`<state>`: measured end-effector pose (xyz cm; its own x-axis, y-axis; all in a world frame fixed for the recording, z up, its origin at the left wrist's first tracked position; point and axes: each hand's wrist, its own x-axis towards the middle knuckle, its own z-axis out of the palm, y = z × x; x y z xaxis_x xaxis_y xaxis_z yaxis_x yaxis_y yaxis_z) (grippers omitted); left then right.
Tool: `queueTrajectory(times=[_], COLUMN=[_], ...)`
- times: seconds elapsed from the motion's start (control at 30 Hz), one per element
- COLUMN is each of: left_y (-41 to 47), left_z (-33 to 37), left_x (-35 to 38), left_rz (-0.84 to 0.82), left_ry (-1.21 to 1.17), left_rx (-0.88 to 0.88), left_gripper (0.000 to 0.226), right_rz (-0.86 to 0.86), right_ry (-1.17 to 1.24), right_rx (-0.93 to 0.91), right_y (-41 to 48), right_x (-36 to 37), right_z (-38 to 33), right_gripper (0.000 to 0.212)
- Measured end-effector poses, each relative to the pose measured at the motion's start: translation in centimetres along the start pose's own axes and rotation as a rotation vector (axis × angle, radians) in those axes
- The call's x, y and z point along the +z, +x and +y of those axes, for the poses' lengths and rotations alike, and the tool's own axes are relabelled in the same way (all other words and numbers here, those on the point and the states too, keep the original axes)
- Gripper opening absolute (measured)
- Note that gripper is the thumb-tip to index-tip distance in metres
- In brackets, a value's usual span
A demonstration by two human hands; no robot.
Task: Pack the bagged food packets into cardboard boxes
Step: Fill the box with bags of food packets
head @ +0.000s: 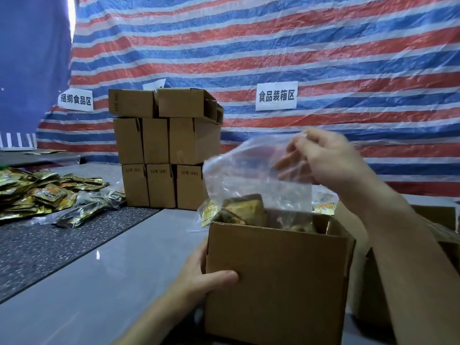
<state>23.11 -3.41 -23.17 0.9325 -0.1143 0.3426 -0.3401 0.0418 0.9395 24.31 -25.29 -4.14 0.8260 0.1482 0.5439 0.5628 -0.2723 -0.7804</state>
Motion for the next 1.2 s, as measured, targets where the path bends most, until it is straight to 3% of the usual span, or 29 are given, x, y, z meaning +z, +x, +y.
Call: queueTrajectory(times=[0.07, 0.1, 0.23, 0.3, 0.37, 0.5, 0.6, 0.73, 0.8, 0.87, 0.97, 1.2], left_y=[0.0, 0.0, 0.1, 0.1, 0.2, 0.3, 0.4, 0.4, 0.4, 0.4, 0.5, 0.6], left_z=[-0.2, -0.4, -0.7, -0.7, -0.7, -0.8, -0.8, -1.0, -1.1, -1.1, -1.0, -1.1], left_x=[0.0, 0.0, -0.1, -0.2, -0.4, -0.5, -0.6, -0.7, -0.8, -0.8, -0.8, -0.8], left_rz=[0.017, 0.024, 0.061, 0.077, 0.105, 0.125, 0.125, 0.121, 0.126, 0.119, 0.117, 0.124], left_ry=[0.006, 0.007, 0.027, 0.034, 0.042, 0.032, 0.034, 0.037, 0.028, 0.020, 0.023, 0.018], left_rx=[0.016, 0.025, 0.054, 0.073, 0.086, 0.088, 0.086, 0.089, 0.088, 0.089, 0.094, 0.097], left_gripper=[0.081, 0.081, 0.079, 0.077, 0.078, 0.079, 0.079, 0.076, 0.072, 0.066, 0.060, 0.060], right_rz=[0.011, 0.037, 0.235, 0.290, 0.192, -0.218, -0.300, -0.397, -0.504, -0.583, -0.505, -0.049], right_ry=[-0.086, -0.018, 0.602, 0.697, 0.548, -0.176, -0.247, -0.254, -0.371, -0.494, -0.544, 0.232], right_rx=[0.067, 0.092, 0.100, 0.074, 0.096, 0.176, 0.138, 0.113, 0.145, 0.190, 0.181, 0.269], right_y=[0.1, 0.2, 0.5, 0.9, 1.1, 0.8, 0.5, 0.4, 0.3, 0.2, 0.3, 0.7], right_x=[0.3, 0.4, 1.5, 1.6, 1.0, -1.1, -1.6, -1.1, -0.5, 0.0, 0.6, 2.7], right_z=[0.3, 0.3, 0.6, 1.1, 1.7, 2.9, 2.9, 2.6, 2.8, 2.9, 3.1, 2.7], right_gripper=[0.028, 0.028, 0.029, 0.028, 0.028, 0.021, 0.019, 0.061, 0.053, 0.028, 0.016, 0.019])
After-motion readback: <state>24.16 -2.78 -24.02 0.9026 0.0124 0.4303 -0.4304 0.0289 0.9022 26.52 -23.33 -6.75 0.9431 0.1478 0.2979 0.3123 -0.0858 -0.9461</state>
